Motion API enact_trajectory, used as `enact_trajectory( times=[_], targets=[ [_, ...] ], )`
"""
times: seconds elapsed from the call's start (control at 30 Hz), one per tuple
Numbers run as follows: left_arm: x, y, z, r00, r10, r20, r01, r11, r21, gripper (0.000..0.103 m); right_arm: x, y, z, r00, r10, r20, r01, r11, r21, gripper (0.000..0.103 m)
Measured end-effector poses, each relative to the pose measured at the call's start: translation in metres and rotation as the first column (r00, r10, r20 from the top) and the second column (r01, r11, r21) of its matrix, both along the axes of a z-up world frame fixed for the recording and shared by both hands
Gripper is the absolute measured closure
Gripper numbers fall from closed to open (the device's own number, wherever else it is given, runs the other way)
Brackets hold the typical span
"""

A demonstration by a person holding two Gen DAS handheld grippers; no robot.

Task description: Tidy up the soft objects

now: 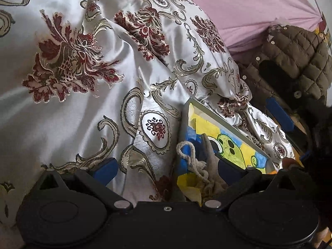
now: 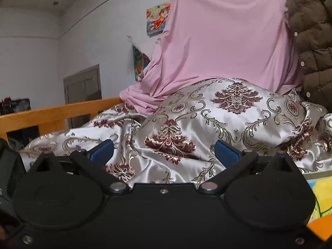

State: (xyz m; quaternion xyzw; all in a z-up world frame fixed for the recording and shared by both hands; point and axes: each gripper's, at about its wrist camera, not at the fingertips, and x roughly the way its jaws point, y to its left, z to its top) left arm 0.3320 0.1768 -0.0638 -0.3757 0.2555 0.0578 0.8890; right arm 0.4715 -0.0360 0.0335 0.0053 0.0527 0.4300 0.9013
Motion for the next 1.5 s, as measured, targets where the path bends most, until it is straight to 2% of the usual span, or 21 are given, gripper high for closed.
enact_trajectory(
  times=[0.23,0.43,0.7,0.9,0.97,1.03,1.1,1.2,1.27,1.37,1.5],
  targets=[
    [-0.001,0.006,-0.001,1.0,0.022,0.01,-0.022,0.999,-0.039,0.001,0.02,0.011,-0.012,0.998,0.038,-0.046,-0.04,0.999,-0.027,0.001],
    [0.0,0.006,-0.003,1.0,0.02,0.004,-0.02,0.999,-0.034,0.001,0.027,0.005,-0.029,0.997,-0.008,-0.075,0.006,1.0,-0.023,0.001],
    [0.0,0.006,-0.005,1.0,0.019,0.005,-0.019,0.999,-0.025,0.001,0.033,-0.001,-0.036,0.998,-0.047,-0.04,0.046,0.999,-0.025,0.001],
    [-0.002,0.007,-0.006,0.999,0.034,0.018,-0.033,0.999,-0.038,0.001,0.039,-0.015,-0.035,0.993,-0.083,-0.084,0.088,0.995,0.053,0.001],
    [-0.003,0.009,-0.006,0.999,0.044,0.026,-0.043,0.998,-0.046,0.001,0.039,-0.021,-0.034,0.993,-0.065,-0.098,0.075,0.992,0.101,0.001],
    [-0.005,0.01,-0.006,0.998,0.057,0.037,-0.055,0.997,-0.054,0.001,0.036,-0.024,-0.033,0.994,-0.042,-0.099,0.052,0.993,0.11,0.001],
    [-0.007,0.011,-0.006,0.996,0.07,0.047,-0.067,0.995,-0.07,0.001,0.033,-0.023,-0.033,0.995,0.007,-0.099,0.003,0.995,0.099,0.001],
    [-0.006,0.012,-0.007,0.996,0.08,0.039,-0.077,0.994,-0.077,0.001,0.026,-0.016,-0.035,0.996,0.071,-0.047,-0.07,0.997,0.012,0.001],
    [-0.006,0.013,-0.007,0.996,0.074,0.04,-0.071,0.995,-0.075,0.001,0.022,-0.016,-0.035,0.995,0.093,-0.034,-0.093,0.996,-0.005,0.001],
    [-0.008,0.011,-0.006,0.996,0.076,0.05,-0.073,0.995,-0.072,0.001,0.02,-0.023,-0.036,0.995,0.099,-0.013,-0.099,0.995,0.0,0.001],
    [-0.014,0.016,-0.009,0.99,0.105,0.092,-0.094,0.988,-0.123,0.001,0.008,-0.033,-0.034,0.993,0.115,0.005,-0.115,0.993,0.038,0.001]
  ],
)
